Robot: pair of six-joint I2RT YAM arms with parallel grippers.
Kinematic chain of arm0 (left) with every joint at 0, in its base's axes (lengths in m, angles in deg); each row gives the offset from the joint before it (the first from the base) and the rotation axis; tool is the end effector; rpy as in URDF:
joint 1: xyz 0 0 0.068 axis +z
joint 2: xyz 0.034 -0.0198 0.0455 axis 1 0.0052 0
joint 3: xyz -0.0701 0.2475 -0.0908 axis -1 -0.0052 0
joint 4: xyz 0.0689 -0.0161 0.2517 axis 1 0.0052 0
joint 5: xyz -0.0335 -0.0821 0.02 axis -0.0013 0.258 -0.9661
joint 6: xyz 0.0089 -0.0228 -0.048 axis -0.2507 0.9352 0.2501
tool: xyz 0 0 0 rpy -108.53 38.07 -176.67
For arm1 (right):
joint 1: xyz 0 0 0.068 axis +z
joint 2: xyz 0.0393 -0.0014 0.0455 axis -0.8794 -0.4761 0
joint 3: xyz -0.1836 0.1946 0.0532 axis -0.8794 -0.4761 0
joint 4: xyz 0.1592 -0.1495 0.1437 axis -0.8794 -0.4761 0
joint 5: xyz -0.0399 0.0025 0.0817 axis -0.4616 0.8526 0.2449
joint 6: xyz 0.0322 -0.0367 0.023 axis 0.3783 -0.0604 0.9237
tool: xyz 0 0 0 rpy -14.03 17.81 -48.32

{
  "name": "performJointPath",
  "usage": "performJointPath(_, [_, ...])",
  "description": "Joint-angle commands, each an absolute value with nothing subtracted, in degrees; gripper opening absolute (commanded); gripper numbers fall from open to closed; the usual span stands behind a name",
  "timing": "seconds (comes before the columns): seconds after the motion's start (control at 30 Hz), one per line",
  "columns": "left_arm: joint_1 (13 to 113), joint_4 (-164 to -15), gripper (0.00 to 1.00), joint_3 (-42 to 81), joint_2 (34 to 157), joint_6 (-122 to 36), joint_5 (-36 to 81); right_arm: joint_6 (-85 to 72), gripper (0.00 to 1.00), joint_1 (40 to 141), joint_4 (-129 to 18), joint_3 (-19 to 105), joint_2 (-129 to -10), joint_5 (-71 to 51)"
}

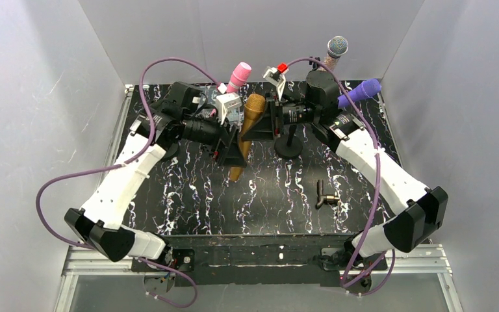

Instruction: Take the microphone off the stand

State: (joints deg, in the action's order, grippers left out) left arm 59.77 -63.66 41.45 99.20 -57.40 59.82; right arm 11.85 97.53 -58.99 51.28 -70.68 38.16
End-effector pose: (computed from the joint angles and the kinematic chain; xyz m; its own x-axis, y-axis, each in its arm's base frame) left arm 0.2380 -0.1664 0.4775 -0.0823 0.0926 -0.9923 0.9666 0.2498 -0.0569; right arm 0.2431 0.2128 0.4376 -0.4564 -0.0370 -0.8890 -0.8892 -0.0172 0.4572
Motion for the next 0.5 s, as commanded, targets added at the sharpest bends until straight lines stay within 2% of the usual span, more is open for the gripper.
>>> performJointPath(0.0, [58.87, -65.23, 0.86, 44.03, 99.78, -55.35, 58.62, 15.36, 0.01, 96.97, -51.59, 51.00, -70.12, 40.21])
performJointPath(0.27, [58.85, -67.99, 0.64, 43.67, 100.69, -51.62, 57.63, 22.86, 0.01, 95.52, -42.61, 46.26, -70.03, 40.05])
performJointPath(0.37, [58.85, -68.50, 0.52, 43.81, 101.00, -51.18, 57.55, 23.48, 0.01, 95.50, -41.79, 45.55, -69.79, 40.05])
performJointPath(0.47, [58.85, -68.96, 0.46, 43.85, 101.37, -50.42, 57.62, 23.64, 0.01, 95.41, -41.63, 45.56, -69.60, 40.05])
